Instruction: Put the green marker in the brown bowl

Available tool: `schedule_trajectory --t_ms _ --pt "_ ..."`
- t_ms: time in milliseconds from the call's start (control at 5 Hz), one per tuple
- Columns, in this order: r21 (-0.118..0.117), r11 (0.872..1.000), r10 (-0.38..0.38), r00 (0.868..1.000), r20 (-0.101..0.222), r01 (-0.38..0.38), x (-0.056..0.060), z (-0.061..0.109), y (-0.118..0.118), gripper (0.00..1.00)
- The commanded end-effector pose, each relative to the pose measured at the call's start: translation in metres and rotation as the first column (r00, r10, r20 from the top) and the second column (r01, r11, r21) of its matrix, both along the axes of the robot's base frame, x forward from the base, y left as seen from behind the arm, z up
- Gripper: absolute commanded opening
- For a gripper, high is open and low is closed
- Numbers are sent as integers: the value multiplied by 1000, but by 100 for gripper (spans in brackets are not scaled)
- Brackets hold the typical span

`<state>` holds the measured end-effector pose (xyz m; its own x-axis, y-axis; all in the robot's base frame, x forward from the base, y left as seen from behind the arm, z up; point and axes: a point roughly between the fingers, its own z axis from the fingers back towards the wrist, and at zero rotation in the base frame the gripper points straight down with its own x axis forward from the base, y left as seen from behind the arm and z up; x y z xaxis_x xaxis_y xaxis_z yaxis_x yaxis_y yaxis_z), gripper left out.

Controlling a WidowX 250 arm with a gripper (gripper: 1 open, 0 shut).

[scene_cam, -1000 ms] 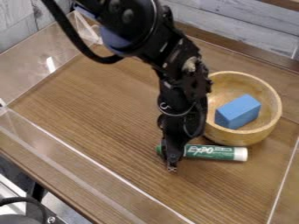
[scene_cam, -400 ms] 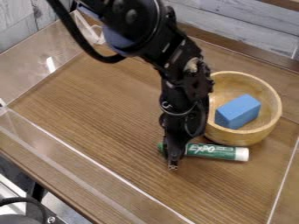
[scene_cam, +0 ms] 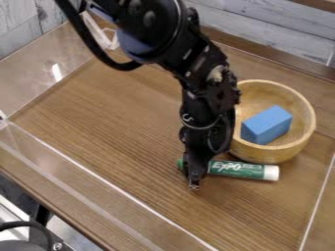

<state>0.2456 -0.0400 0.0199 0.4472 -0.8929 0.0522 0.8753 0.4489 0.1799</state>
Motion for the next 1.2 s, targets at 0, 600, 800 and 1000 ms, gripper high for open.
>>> schedule_trajectory --t_ms 0,600,800,1000 --pt "-1 1000 20 1000 -1 -20 2 -4 0 0" --pt "5 1000 23 1000 8 -23 6 -4 -1 0" --pt "7 1000 25 1000 12 -25 8 -4 -1 0" --pt "9 1000 27 999 16 -28 10 -4 -2 0"
